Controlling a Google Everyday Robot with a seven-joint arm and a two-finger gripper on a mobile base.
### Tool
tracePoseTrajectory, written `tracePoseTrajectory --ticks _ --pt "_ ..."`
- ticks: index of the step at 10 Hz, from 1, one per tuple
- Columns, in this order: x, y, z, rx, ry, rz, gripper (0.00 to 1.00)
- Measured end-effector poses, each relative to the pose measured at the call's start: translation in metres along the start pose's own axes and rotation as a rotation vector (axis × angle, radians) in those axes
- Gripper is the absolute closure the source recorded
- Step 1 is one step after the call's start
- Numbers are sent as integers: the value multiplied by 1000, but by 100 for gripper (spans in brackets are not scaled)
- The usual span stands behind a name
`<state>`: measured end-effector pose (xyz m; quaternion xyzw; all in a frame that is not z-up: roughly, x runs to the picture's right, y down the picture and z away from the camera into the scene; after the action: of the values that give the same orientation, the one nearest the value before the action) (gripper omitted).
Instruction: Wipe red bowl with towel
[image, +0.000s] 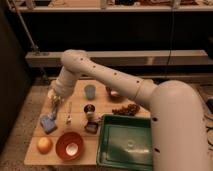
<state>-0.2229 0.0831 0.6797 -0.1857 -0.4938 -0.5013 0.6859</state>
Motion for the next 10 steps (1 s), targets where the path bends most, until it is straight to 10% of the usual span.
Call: tracePoseTrajectory --ticks 4,10 --pt "-72 52 12 14 -34 88 100" --pt "-85 58 19 20 -53 96 100"
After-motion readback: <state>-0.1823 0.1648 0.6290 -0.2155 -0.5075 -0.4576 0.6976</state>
